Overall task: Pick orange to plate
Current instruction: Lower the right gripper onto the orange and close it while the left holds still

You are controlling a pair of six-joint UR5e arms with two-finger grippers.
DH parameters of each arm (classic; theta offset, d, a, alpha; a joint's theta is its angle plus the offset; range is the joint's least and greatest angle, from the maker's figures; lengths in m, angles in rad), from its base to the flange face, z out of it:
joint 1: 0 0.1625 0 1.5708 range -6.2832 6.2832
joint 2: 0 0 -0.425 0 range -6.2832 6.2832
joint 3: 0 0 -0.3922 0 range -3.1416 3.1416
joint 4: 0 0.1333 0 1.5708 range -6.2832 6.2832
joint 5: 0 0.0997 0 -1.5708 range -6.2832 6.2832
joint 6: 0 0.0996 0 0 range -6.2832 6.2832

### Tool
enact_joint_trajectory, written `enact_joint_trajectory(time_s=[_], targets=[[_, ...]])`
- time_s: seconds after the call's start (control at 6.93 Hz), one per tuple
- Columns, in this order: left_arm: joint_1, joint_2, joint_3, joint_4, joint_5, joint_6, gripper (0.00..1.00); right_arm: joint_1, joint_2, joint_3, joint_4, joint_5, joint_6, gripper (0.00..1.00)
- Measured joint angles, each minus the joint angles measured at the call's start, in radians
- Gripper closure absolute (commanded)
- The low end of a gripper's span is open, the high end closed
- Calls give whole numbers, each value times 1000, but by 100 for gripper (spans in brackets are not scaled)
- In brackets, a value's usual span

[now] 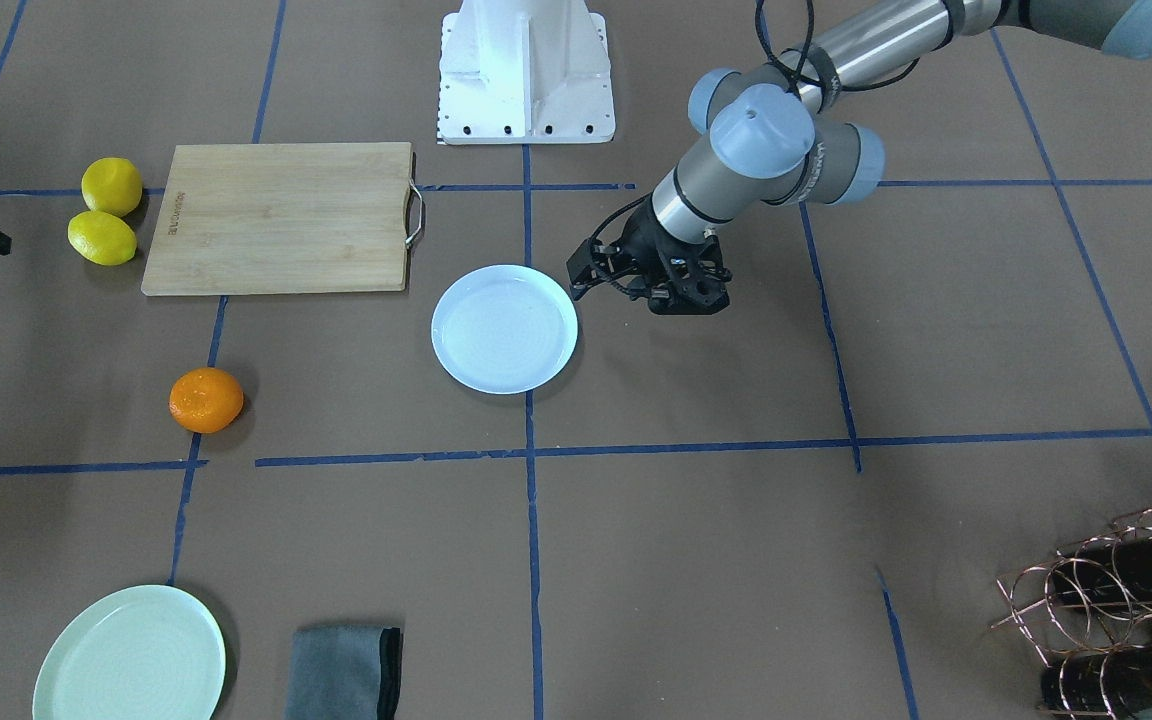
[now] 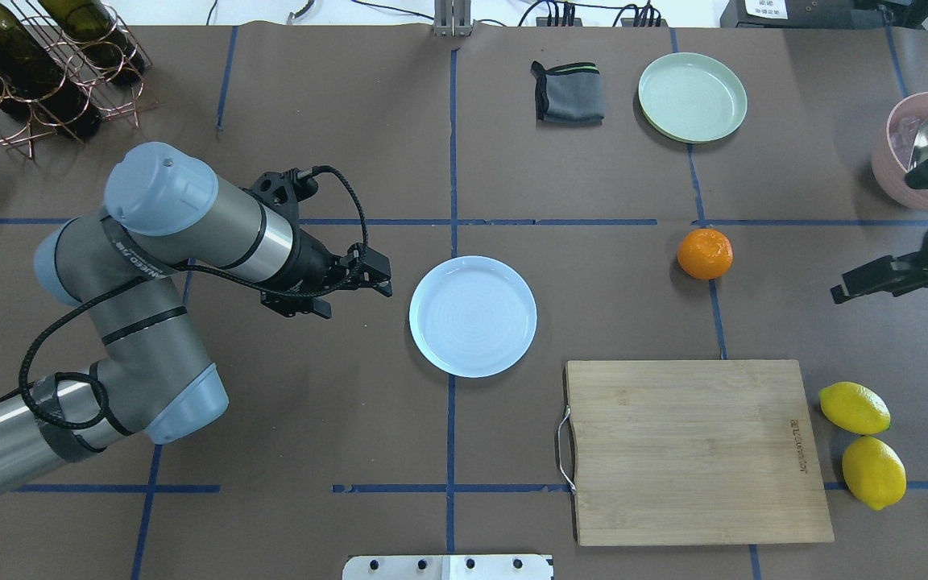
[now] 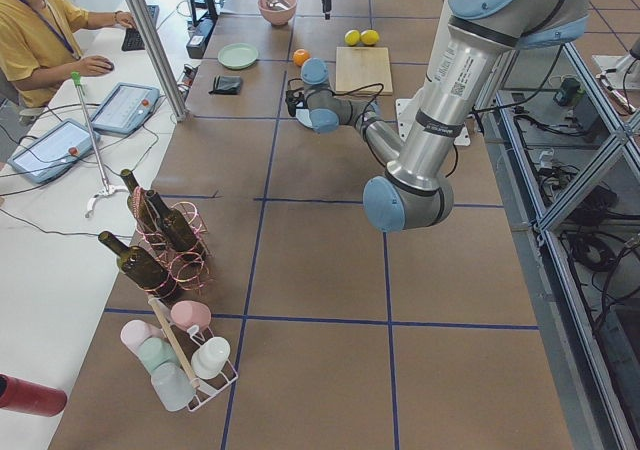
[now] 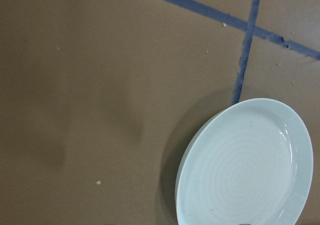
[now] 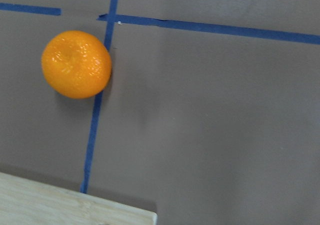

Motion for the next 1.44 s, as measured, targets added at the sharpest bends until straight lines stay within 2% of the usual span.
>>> enact_joint_trajectory(time_s=[0.43,0.72,1.01,1.44], targets=[[-5,15,-19,12,2,0,0,-123,188,-100,22,-167,178,0],[-5,16,-20,20,5,-1,0,-175,281,-187,25,-291,208,0],[-5,16,-20,30,7,-2,0,-197,305,-247,40,-328,208,0],[-5,18,-19,47,11,0,0,-208,328,-278,60,-331,215,0]])
